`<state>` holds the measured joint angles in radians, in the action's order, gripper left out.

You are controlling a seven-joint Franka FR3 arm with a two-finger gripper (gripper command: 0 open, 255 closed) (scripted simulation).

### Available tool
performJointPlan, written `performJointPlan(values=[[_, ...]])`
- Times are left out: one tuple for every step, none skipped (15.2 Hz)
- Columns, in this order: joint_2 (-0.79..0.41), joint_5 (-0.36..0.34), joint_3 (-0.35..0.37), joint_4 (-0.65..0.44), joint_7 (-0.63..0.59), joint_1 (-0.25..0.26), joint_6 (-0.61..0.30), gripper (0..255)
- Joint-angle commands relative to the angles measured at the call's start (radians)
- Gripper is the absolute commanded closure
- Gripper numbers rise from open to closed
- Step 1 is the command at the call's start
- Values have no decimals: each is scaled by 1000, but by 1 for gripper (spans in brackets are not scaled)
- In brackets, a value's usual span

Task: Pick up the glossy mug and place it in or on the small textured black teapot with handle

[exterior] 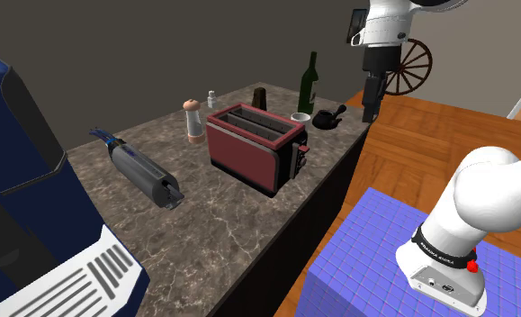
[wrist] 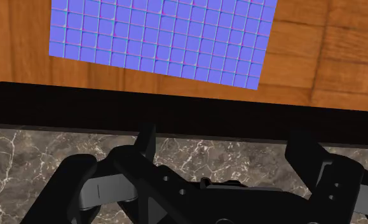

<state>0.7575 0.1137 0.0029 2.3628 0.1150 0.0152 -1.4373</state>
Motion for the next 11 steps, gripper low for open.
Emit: performJointPlan(values=[[0,0,0,0,0,0,0,0],[-24,-12,-7,3,14,-4,-29,0],[-48,-23,-14,4,28,-8,-58,0],[-74,-34,-22,4,42,-12,-86,0],[-100,-45,-29,3,55,-15,-115,0],[-127,-55,-36,1,67,-19,-143,0],[-155,-64,-43,-3,79,-23,-171,0],[-184,-73,-50,-8,92,-27,-198,0],[-214,-82,-57,-15,103,-30,-225,0],[-244,-90,-63,-22,115,-34,-251,0],[-274,-97,-70,-31,126,-37,-277,0]])
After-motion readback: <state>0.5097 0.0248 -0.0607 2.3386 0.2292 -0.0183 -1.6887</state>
